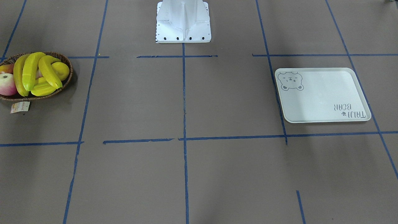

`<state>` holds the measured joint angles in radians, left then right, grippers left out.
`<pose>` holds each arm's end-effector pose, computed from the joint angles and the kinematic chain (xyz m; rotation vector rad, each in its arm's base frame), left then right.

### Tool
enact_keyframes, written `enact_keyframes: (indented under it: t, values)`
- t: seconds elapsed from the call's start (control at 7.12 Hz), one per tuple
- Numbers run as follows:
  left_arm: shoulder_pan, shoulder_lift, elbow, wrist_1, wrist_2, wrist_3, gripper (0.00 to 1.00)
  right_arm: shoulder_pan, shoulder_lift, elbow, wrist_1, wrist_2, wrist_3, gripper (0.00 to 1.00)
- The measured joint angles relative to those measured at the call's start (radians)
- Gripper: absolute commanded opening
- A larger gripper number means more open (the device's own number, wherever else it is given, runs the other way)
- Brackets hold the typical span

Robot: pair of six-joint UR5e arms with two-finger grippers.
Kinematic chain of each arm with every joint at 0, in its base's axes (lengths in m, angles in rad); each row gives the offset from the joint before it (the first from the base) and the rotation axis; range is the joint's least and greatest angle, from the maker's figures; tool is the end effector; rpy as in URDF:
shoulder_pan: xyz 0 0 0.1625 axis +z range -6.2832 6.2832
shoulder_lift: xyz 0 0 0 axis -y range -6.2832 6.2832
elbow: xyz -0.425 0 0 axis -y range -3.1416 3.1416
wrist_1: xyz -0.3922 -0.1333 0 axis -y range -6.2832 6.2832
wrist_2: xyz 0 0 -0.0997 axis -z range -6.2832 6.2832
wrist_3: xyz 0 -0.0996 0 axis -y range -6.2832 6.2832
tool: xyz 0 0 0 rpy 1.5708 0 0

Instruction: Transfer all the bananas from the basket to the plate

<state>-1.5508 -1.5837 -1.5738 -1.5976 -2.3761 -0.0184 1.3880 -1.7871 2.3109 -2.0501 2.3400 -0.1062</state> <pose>-0.0515 -0.5013 0.6459 0.0249 0.8058 0.0187 -0.0009 -0.3570 0.4485 0.0129 -0.7730 -0.2916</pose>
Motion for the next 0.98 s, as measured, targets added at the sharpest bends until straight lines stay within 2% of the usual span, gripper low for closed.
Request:
enact_keyframes:
  t: [0.28,0.56,0.7,0.84,0.98]
  values:
    - [0.001,-0.001,-0.008,-0.002,-0.001,0.001,1.0,-0.037,0.232,-0.049,-0.073,0.074,0.041,0.01]
    - [0.005,-0.012,-0.014,-0.072,-0.001,-0.003,1.0,-0.191,0.484,-0.137,-0.061,0.125,0.289,0.01]
    - [0.02,-0.019,-0.01,-0.16,-0.004,-0.043,1.0,-0.276,0.603,-0.198,-0.014,0.128,0.452,0.0]
    - [0.065,-0.027,-0.005,-0.28,-0.009,-0.159,1.0,-0.359,0.68,-0.247,0.087,0.115,0.64,0.01]
    - [0.135,-0.039,-0.001,-0.421,-0.012,-0.327,1.0,-0.442,0.711,-0.279,0.237,0.073,0.835,0.01]
